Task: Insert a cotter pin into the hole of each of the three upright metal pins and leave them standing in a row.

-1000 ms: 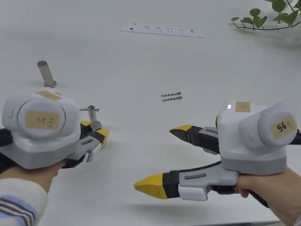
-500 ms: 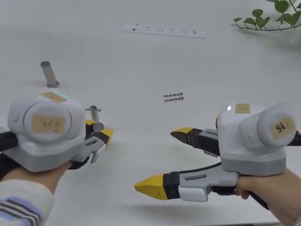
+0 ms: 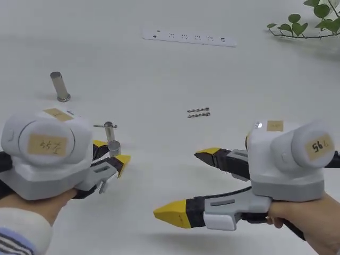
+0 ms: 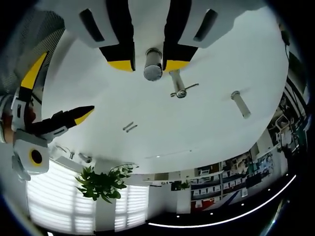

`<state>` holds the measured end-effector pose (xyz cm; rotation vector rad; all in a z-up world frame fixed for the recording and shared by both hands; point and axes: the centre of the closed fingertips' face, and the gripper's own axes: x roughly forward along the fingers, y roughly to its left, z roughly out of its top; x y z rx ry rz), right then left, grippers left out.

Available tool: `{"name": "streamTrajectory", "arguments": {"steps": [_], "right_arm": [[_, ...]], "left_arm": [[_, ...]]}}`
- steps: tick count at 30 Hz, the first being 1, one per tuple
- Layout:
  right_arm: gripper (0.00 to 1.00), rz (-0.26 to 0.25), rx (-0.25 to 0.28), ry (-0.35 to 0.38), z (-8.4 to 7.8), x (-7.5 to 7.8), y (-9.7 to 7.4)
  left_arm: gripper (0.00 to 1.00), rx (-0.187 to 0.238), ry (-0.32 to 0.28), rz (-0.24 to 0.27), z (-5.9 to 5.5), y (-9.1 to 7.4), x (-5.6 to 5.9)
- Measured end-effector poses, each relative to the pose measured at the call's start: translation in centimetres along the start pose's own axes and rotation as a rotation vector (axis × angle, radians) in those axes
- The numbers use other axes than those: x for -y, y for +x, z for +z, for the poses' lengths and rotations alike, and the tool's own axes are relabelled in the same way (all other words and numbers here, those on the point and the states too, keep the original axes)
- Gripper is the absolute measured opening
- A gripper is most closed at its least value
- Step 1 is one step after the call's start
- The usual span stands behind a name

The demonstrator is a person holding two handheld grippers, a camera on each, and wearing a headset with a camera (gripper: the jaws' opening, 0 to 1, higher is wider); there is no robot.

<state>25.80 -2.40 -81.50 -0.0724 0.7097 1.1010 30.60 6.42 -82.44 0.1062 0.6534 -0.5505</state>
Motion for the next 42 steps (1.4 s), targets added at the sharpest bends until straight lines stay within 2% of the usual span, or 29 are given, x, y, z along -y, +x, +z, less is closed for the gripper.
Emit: {"name": "streamTrajectory", "arguments": {"steps": [4, 8, 9, 10, 11, 12, 14, 15, 16, 17, 19, 20, 23, 26, 28, 30, 36, 38, 39, 42], "right_arm": [[0.88, 0.001, -0.007, -0.005, 0.0, 0.1, 0.0], [0.88, 0.002, -0.013, -0.011, -0.1, 0.1, 0.0], [0.88, 0.002, -0.014, -0.011, -0.1, 0.1, 0.0], [0.88, 0.003, -0.013, -0.008, 0.0, 0.1, 0.0], [0.88, 0.003, -0.01, -0.003, 0.0, 0.2, 0.0], [0.88, 0.001, -0.008, 0.002, 0.0, 0.2, -0.1], [0.88, -0.003, -0.01, 0.001, 0.0, 0.3, -0.1], [0.88, -0.004, -0.013, 0.0, -0.1, 0.4, -0.1], [0.88, -0.006, -0.019, -0.002, -0.2, 0.4, -0.1], [0.88, -0.007, -0.022, -0.004, -0.3, 0.5, -0.1], [0.88, -0.006, -0.031, -0.003, -0.6, 0.5, -0.1], [0.88, -0.004, -0.034, 0.0, -0.6, 0.5, -0.1], [0.88, -0.003, -0.042, -0.002, -0.8, 0.6, -0.2], [0.88, -0.002, -0.052, -0.014, -0.7, 0.9, -0.2], [0.88, -0.004, -0.056, -0.02, -0.5, 1.3, -0.3], [0.88, -0.007, -0.071, -0.036, -0.3, 1.7, -0.3], [0.88, -0.016, -0.118, -0.091, 0.2, 3.3, -0.5], [0.87, -0.025, -0.155, -0.116, 0.1, 4.1, -0.6], [0.87, -0.031, -0.203, -0.122, -0.4, 4.7, -0.7], [0.86, -0.029, -0.244, -0.146, -0.4, 5.7, -0.6]], "left_arm": [[0.27, -0.013, -0.015, -0.034, -0.3, -0.5, 0.1], [0.33, -0.004, -0.008, -0.069, -0.3, -1.0, 0.2], [0.36, 0.006, -0.025, -0.079, -0.2, -1.1, 0.3], [0.39, 0.029, -0.081, -0.105, 0.1, -1.3, 0.6], [0.43, 0.044, -0.104, -0.124, 0.3, -1.4, 0.7], [0.46, 0.055, -0.126, -0.13, 0.4, -1.6, 0.4], [0.51, 0.066, -0.116, -0.127, 0.4, -1.8, -0.1], [0.53, 0.092, -0.111, -0.126, 0.8, -2.0, -0.3], [0.56, 0.142, -0.14, -0.129, 1.5, -2.2, -0.4], [0.61, 0.154, -0.153, -0.133, 1.6, -2.4, -0.6], [0.69, 0.152, -0.131, -0.135, 1.5, -2.8, -0.9], [0.74, 0.165, -0.094, -0.137, 1.6, -2.9, -1.1], [0.89, 0.171, -0.07, -0.15, 1.6, -3.4, -1.1], [0.96, 0.16, -0.044, -0.171, 1.5, -3.7, -1.0], [0.99, 0.157, -0.033, -0.225, 1.3, -4.0, -0.2], [0.99, 0.155, -0.046, -0.26, 1.2, -4.2, 0.3], [0.99, 0.146, -0.015, -0.294, 1.0, -4.6, 1.2], [0.99, 0.143, -0.01, -0.303, 1.0, -4.7, 1.4], [0.99, 0.145, -0.014, -0.307, 0.9, -4.7, 1.5], [0.99, 0.13, -0.045, -0.316, 0.7, -4.7, 1.5]]}}
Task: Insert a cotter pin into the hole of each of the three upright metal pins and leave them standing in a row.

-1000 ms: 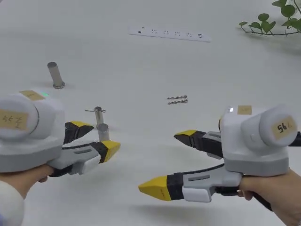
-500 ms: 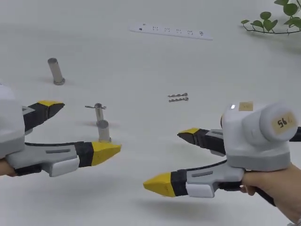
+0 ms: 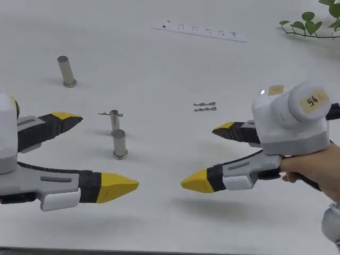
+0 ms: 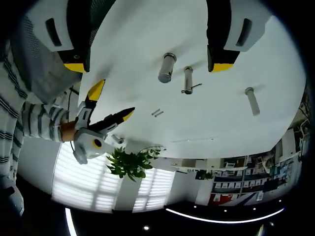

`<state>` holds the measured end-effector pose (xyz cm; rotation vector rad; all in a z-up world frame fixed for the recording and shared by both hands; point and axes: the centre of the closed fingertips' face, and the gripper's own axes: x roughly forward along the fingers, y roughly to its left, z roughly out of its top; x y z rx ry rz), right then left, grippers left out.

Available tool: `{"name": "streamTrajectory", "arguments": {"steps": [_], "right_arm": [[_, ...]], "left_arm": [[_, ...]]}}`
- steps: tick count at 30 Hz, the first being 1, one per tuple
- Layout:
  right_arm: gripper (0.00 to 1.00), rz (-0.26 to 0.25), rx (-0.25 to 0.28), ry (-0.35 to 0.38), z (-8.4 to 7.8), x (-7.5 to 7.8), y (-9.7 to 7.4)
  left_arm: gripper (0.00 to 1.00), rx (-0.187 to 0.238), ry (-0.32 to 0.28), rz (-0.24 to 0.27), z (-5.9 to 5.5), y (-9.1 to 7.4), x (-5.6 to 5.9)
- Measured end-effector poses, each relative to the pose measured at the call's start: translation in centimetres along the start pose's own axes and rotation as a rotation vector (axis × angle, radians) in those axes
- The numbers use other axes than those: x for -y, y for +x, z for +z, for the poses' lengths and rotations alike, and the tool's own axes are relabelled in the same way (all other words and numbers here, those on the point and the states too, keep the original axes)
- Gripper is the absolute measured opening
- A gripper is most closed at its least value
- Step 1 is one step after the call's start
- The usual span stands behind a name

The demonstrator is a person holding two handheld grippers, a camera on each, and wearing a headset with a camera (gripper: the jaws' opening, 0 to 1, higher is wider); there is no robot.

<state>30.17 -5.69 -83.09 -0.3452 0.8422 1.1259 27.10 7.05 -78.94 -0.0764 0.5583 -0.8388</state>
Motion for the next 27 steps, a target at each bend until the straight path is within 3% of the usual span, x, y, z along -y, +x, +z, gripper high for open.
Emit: {"name": "streamTrajectory", "arguments": {"steps": [6, 11, 14, 23, 27], "right_arm": [[0.78, 0.014, -0.064, -0.08, 0.3, 2.1, 0.2], [0.73, 0.036, -0.201, -0.173, -0.9, 4.0, 0.9], [0.72, 0.029, -0.207, -0.211, -0.4, 5.0, 1.4], [0.67, 0.023, -0.249, -0.254, 0.7, 7.9, 2.0], [0.6, 0.006, -0.252, -0.253, 0.7, 9.0, 2.2]], "left_arm": [[0.99, -0.018, -0.001, -0.005, -0.2, -0.2, 0.3], [0.99, -0.033, 0.001, -0.004, -0.5, -0.4, 0.4], [1.0, -0.003, -0.054, 0.003, -0.3, -0.7, 0.2], [0.99, -0.01, -0.05, 0.017, -0.8, -1.4, 0.2], [0.99, -0.006, -0.074, 0.028, -1.0, -1.6, 0.0]]}}
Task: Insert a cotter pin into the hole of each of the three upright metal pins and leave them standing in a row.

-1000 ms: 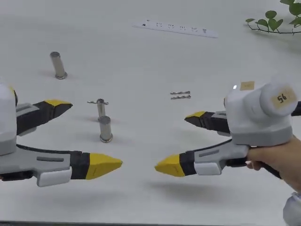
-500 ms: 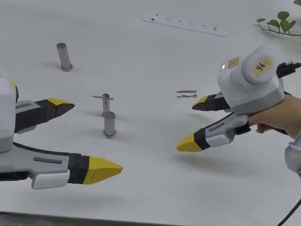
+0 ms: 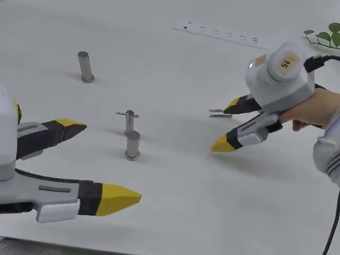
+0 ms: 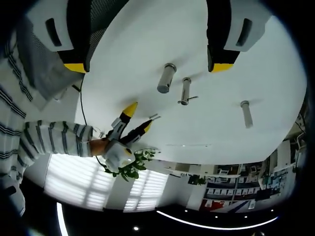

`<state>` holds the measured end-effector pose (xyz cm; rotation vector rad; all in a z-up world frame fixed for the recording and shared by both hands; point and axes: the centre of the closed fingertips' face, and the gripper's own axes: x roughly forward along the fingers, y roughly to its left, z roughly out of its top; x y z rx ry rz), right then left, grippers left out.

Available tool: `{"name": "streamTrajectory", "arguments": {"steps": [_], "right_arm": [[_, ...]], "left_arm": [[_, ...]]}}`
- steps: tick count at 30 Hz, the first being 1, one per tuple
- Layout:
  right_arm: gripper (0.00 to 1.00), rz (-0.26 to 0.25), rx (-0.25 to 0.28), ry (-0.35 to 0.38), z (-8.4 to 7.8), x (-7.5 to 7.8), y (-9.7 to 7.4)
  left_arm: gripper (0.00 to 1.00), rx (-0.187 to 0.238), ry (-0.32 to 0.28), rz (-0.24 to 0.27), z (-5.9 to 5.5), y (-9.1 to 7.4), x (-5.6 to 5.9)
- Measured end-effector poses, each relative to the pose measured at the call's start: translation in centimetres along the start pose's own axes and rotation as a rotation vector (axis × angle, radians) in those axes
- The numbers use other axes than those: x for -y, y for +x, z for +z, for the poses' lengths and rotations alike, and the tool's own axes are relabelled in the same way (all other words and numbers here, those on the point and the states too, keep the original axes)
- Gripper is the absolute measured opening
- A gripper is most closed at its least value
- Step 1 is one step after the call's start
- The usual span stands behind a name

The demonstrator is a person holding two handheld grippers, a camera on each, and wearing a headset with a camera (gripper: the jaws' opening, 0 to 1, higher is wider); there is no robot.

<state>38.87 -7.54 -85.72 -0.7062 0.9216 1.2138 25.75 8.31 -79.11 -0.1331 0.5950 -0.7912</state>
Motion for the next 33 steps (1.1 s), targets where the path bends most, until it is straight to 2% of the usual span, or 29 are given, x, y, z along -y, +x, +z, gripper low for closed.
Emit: {"name": "streamTrajectory", "arguments": {"steps": [2, 6, 12, 15, 17, 25, 27, 29, 31, 33], "right_arm": [[0.59, 0.0, -0.007, 0.001, -0.2, 0.5, 0.2], [0.56, -0.003, -0.03, -0.015, -0.4, 1.1, 0.5], [0.52, -0.001, -0.039, 0.028, -0.5, 1.8, 0.7], [0.51, 0.001, -0.041, 0.047, -0.6, 1.7, 0.6], [0.49, -0.001, -0.042, 0.041, -0.6, 1.7, 0.6], [0.4, -0.005, -0.073, 0.023, -1.0, 1.6, 0.4], [0.37, -0.004, -0.078, 0.026, -0.9, 1.8, 0.4], [0.27, -0.002, -0.083, 0.042, -0.9, 2.0, 0.4], [0.18, 0.0, -0.085, 0.083, -1.0, 2.1, 0.5], [0.13, -0.006, -0.087, 0.084, -1.0, 2.4, 0.5]], "left_arm": [[0.99, 0.01, -0.016, -0.003, 0.0, 0.0, 0.1], [0.99, -0.003, -0.012, 0.0, -0.2, -0.2, 0.0], [0.99, 0.002, -0.024, 0.018, -0.4, -0.4, -0.5], [0.99, 0.01, -0.033, 0.029, -0.5, -0.5, -0.7], [0.99, 0.005, -0.051, 0.032, -0.7, -0.5, -0.7], [0.97, 0.001, -0.061, 0.037, -1.0, -0.4, -0.6], [0.97, -0.001, -0.055, 0.04, -1.1, -0.4, -0.6], [0.96, 0.003, -0.042, 0.05, -1.1, -0.3, -0.8], [0.97, -0.005, -0.059, 0.061, -1.2, -0.4, -1.1], [0.97, -0.005, -0.059, 0.071, -1.1, -0.4, -1.3]]}}
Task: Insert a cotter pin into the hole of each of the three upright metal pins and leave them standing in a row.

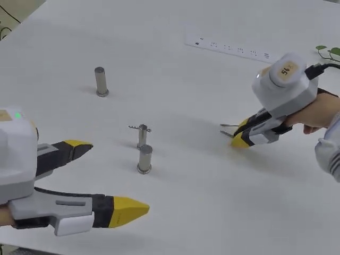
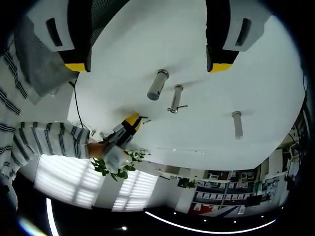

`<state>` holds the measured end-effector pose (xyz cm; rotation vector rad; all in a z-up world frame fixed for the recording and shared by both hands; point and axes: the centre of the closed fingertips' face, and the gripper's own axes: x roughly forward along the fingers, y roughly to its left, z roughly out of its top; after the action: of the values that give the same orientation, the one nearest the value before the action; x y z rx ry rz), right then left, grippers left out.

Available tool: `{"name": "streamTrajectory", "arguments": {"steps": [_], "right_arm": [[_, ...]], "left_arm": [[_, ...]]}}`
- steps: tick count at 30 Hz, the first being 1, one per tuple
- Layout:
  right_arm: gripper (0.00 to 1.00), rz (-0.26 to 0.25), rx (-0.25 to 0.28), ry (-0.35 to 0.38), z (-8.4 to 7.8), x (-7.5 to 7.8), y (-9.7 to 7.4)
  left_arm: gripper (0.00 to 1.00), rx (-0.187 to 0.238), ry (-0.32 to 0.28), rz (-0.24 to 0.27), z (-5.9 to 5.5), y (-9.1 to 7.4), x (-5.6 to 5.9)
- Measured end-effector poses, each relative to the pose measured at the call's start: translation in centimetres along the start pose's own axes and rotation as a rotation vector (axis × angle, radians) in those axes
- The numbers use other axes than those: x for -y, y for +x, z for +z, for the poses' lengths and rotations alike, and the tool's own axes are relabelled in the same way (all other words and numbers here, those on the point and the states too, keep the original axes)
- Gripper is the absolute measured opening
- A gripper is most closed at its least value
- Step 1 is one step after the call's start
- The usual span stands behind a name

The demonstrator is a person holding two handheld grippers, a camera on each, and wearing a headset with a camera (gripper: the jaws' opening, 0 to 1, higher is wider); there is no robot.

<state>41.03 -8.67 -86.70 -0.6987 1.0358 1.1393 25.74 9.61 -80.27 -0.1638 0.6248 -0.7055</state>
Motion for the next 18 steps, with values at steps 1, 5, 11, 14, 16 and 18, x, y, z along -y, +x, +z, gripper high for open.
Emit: {"name": "streamTrajectory", "arguments": {"steps": [1, 5, 11, 14, 16, 18], "right_arm": [[0.12, -0.001, -0.001, 0.001, 0.0, 0.0, 0.0], [0.1, -0.007, -0.015, -0.047, -0.1, 0.0, 0.0], [0.06, -0.02, -0.038, -0.145, -0.1, 0.0, 0.1], [0.06, -0.016, -0.033, -0.135, -0.1, 0.0, 0.1], [0.05, -0.017, -0.027, -0.122, -0.1, 0.0, 0.1], [0.05, -0.02, -0.022, -0.107, -0.1, 0.0, 0.1]], "left_arm": [[0.97, 0.003, 0.005, 0.005, 0.1, -0.1, -0.1], [0.97, 0.008, 0.003, 0.011, 0.3, -0.3, -0.1], [0.96, -0.015, 0.006, 0.008, -0.4, -0.1, 0.2], [0.96, -0.024, 0.004, 0.004, -0.7, 0.0, 0.5], [0.96, -0.022, -0.005, 0.002, -0.7, 0.1, 0.7], [0.96, -0.025, -0.023, 0.002, -0.7, 0.2, 0.8]]}}
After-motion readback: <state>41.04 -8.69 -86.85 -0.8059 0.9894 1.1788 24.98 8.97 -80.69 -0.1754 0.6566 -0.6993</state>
